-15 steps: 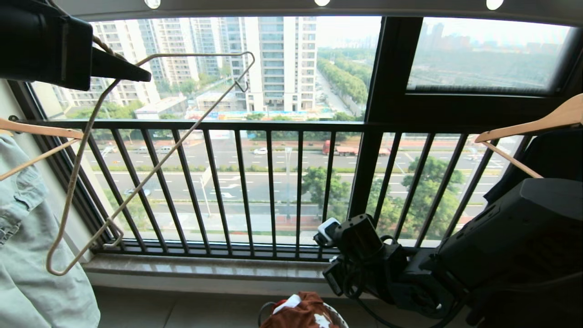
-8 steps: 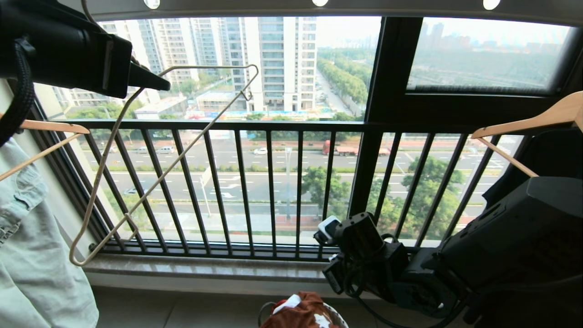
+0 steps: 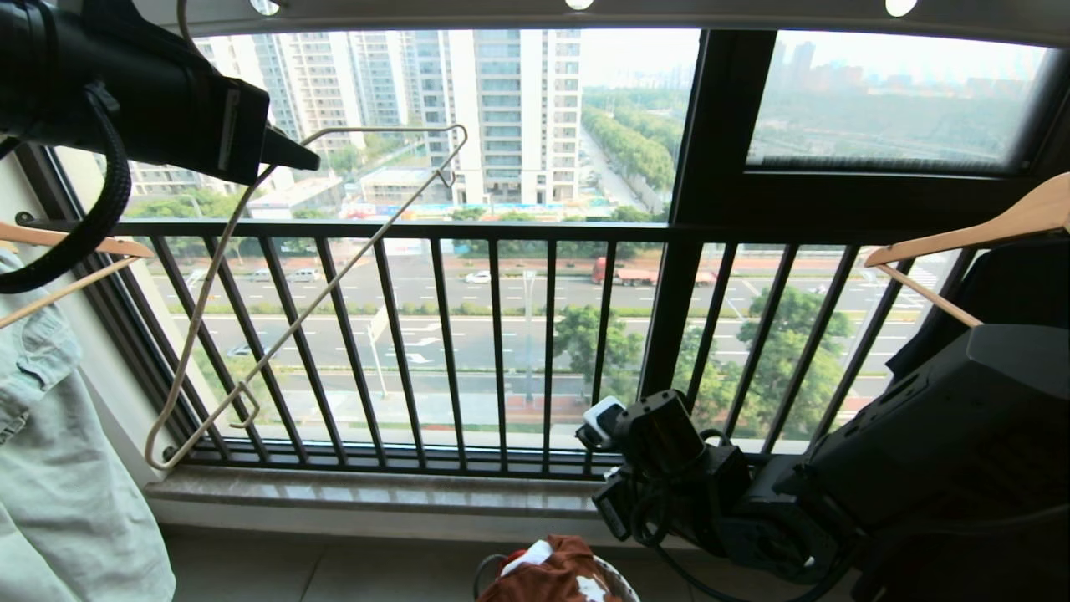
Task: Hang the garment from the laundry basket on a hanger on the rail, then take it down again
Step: Hang the clothes rack on the clothesline
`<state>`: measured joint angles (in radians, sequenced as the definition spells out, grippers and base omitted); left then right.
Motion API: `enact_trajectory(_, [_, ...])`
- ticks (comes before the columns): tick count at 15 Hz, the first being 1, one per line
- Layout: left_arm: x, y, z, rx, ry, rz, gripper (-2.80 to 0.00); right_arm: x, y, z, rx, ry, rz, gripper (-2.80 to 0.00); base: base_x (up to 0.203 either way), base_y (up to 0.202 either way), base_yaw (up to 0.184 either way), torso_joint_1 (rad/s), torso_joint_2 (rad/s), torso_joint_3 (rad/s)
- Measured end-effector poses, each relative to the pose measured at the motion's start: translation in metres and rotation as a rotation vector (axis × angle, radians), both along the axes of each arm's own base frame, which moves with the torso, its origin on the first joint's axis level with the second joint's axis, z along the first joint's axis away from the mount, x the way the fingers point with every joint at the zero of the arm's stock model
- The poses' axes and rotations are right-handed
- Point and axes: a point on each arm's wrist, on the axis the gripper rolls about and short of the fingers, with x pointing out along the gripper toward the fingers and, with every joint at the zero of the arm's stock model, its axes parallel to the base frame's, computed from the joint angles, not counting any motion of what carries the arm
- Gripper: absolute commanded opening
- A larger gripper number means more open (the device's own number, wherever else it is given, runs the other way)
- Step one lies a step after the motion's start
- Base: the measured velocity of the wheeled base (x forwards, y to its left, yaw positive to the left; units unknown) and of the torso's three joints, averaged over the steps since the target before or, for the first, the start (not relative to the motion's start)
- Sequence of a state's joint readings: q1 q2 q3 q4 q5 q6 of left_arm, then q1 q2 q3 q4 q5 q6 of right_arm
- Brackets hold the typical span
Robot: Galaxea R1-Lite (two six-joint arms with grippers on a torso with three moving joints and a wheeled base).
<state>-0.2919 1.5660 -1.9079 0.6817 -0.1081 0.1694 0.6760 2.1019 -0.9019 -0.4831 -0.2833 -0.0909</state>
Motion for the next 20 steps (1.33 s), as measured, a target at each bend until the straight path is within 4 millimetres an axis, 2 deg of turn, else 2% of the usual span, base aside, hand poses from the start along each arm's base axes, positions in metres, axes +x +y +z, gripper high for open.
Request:
enact_trajectory(13, [-0.0023,0.0018,0.0035,0.008,-0.030,0.036,-2.80,0.0002,0.0001,-0.0006,-0.001,0.001,0.000,-2.80,0.000,0.000,0.000,0.000,0.00,0.000])
enact_trajectory(20, [0.0076,-0.0012,-0.0014,0.023,-0.015,0.035,-2.80,0.0004,-0.0002,-0.0008,-0.001,0.002,0.000,-2.80,0.000,0.000,0.000,0.000,0.00,0.000])
